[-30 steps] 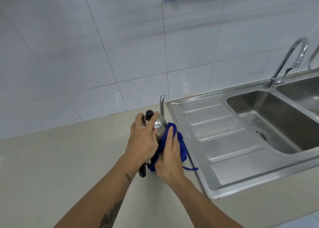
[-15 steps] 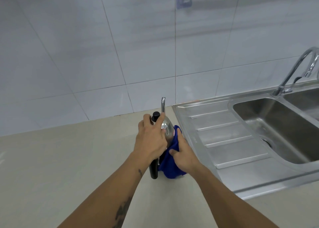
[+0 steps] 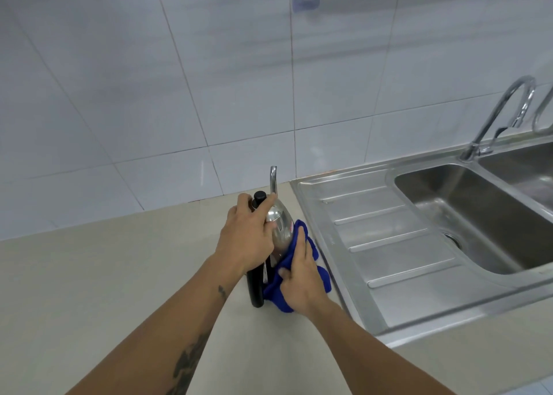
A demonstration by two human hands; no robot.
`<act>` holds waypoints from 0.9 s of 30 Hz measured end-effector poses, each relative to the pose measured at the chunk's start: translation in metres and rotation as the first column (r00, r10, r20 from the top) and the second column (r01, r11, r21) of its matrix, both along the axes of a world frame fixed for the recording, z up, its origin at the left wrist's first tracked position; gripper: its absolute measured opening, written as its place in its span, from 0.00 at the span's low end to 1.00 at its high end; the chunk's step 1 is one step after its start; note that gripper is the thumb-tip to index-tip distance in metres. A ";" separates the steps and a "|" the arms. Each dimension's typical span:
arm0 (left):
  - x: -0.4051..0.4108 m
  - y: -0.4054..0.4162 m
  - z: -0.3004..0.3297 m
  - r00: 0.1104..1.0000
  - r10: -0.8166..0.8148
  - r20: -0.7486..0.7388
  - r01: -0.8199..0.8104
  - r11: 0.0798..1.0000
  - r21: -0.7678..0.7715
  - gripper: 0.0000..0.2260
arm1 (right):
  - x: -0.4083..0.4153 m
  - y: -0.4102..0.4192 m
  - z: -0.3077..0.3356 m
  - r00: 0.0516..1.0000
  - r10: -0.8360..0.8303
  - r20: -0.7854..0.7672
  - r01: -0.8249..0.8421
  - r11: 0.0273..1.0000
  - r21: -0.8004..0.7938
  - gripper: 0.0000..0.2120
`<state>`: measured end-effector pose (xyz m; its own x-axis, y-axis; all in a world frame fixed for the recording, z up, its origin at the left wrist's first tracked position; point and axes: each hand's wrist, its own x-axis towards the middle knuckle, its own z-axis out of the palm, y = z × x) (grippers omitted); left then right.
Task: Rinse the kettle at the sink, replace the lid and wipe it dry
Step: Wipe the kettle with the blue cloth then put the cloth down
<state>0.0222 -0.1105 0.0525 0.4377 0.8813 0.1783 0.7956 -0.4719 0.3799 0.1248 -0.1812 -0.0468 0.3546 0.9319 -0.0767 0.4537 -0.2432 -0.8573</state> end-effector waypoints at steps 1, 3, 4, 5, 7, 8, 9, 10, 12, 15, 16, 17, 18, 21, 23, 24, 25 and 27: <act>-0.001 0.001 0.000 1.000 -0.012 0.003 0.012 1.000 -0.004 0.22 | 0.005 0.002 0.001 1.000 0.025 0.002 -0.025 0.999 -0.026 0.47; -0.005 0.005 0.000 0.999 -0.047 0.009 0.047 0.999 -0.022 0.23 | 0.019 0.009 0.009 0.995 0.083 0.060 -0.077 0.992 -0.099 0.41; -0.008 0.008 0.000 0.997 -0.073 0.013 0.073 0.997 -0.033 0.23 | 0.026 0.013 0.014 0.991 0.103 0.090 -0.091 0.988 -0.128 0.38; -0.011 0.010 0.000 0.994 -0.105 0.021 0.106 0.993 -0.045 0.24 | 0.030 0.016 0.022 0.987 0.117 0.108 -0.100 0.984 -0.147 0.35; -0.019 0.017 0.001 0.984 -0.171 0.048 0.174 0.983 -0.061 0.25 | 0.031 0.017 0.036 0.982 0.139 0.130 -0.122 0.983 -0.137 0.31; -0.022 0.022 0.001 0.979 -0.196 0.049 0.199 0.978 -0.065 0.26 | 0.029 0.014 0.040 0.978 0.155 0.139 -0.138 0.983 -0.120 0.32; -0.024 0.027 0.001 0.977 -0.212 0.024 0.213 0.975 -0.058 0.27 | 0.025 0.009 0.042 0.973 0.173 0.153 -0.157 0.981 -0.112 0.35; -0.025 0.030 0.001 0.976 -0.215 -0.031 0.214 0.976 -0.037 0.28 | 0.022 0.004 0.041 0.968 0.188 0.167 -0.171 0.979 -0.111 0.38; -0.022 0.031 -0.001 0.971 -0.165 -0.172 0.172 0.985 0.023 0.34 | 0.022 -0.003 0.035 0.960 0.209 0.186 -0.184 0.973 -0.141 0.41; -0.007 0.010 -0.007 0.984 -0.028 -0.174 0.034 0.999 0.032 0.38 | 0.028 -0.007 0.034 0.965 0.207 0.160 -0.176 0.966 -0.187 0.40; -0.003 0.002 -0.010 0.988 0.010 -0.152 -0.005 0.999 0.036 0.38 | 0.029 -0.009 0.037 0.967 0.203 0.155 -0.174 0.968 -0.182 0.39; 0.001 -0.006 -0.012 0.990 0.044 -0.131 -0.037 0.998 0.052 0.36 | 0.031 -0.012 0.039 0.969 0.193 0.152 -0.167 0.971 -0.171 0.38; 0.004 -0.012 -0.014 0.991 0.073 -0.112 -0.065 0.995 0.073 0.35 | 0.034 -0.015 0.040 0.974 0.175 0.147 -0.151 0.975 -0.162 0.38; 0.011 -0.025 -0.022 0.993 0.118 0.025 -0.120 0.984 0.133 0.34 | 0.054 -0.029 0.043 0.995 0.090 0.050 -0.081 0.985 -0.152 0.37; 0.017 -0.035 -0.026 0.983 0.112 0.148 -0.138 0.975 0.174 0.28 | 0.075 -0.041 0.049 0.999 0.051 0.000 -0.050 0.986 -0.158 0.38; 0.021 -0.041 -0.028 0.969 0.109 0.220 -0.149 0.973 0.178 0.24 | 0.087 -0.048 0.056 0.999 0.043 0.022 -0.039 0.985 -0.166 0.37; 0.026 -0.048 -0.029 0.949 0.102 0.297 -0.158 0.973 0.171 0.22 | 0.100 -0.054 0.063 0.997 0.041 0.064 -0.029 0.983 -0.179 0.37; 0.040 -0.061 -0.032 0.899 0.073 0.432 -0.141 0.982 0.128 0.19 | 0.124 -0.061 0.077 0.973 0.082 0.213 -0.032 0.973 -0.227 0.37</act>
<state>0.0619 -0.1717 0.0205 0.1951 0.8655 0.4613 0.6241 -0.4724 0.6224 0.2488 -0.2418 0.0307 0.3323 0.9198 -0.2087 0.6436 -0.3829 -0.6627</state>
